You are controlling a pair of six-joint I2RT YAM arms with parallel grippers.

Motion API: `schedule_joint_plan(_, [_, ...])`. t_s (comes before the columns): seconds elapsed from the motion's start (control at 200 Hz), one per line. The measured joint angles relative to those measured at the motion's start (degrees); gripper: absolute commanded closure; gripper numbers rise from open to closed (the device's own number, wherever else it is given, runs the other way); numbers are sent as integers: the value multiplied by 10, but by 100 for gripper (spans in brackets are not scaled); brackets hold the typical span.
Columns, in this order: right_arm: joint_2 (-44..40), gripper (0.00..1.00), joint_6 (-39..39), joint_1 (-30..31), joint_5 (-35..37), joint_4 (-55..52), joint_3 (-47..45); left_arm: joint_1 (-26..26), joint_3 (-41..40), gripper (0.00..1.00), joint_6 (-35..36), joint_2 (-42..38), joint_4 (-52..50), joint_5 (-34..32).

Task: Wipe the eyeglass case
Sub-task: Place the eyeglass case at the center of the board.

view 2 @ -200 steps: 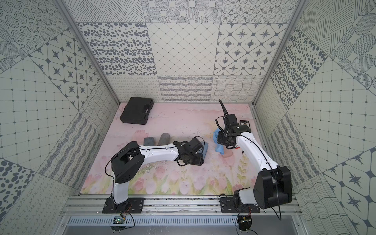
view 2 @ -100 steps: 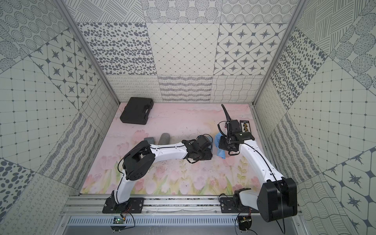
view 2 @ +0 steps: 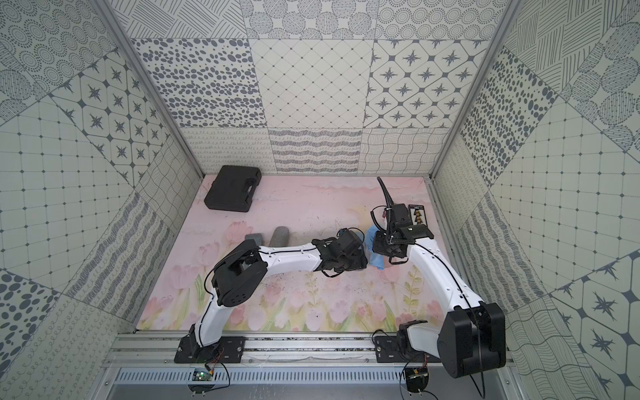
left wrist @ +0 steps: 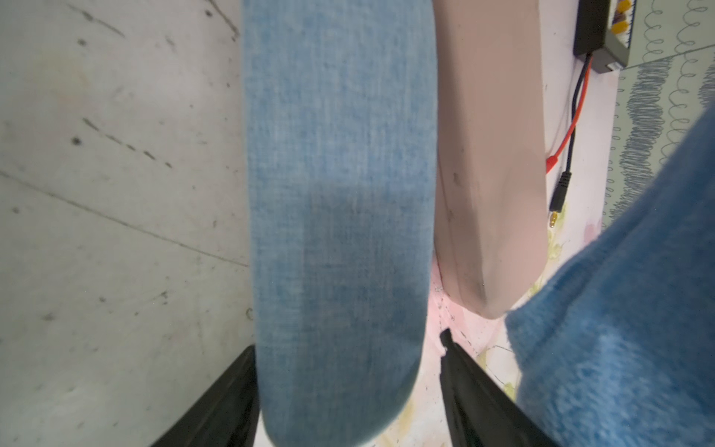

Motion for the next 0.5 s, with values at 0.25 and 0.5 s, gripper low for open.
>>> schedule_joint_plan(0.25, [0,100,0,-2,-11,0,1,0,-42,15,11,-56,-41,-27])
schedule_joint_plan(0.5, [9,100,11,18,-30,2,7,-1,-67,6,68,-136,-94,-108])
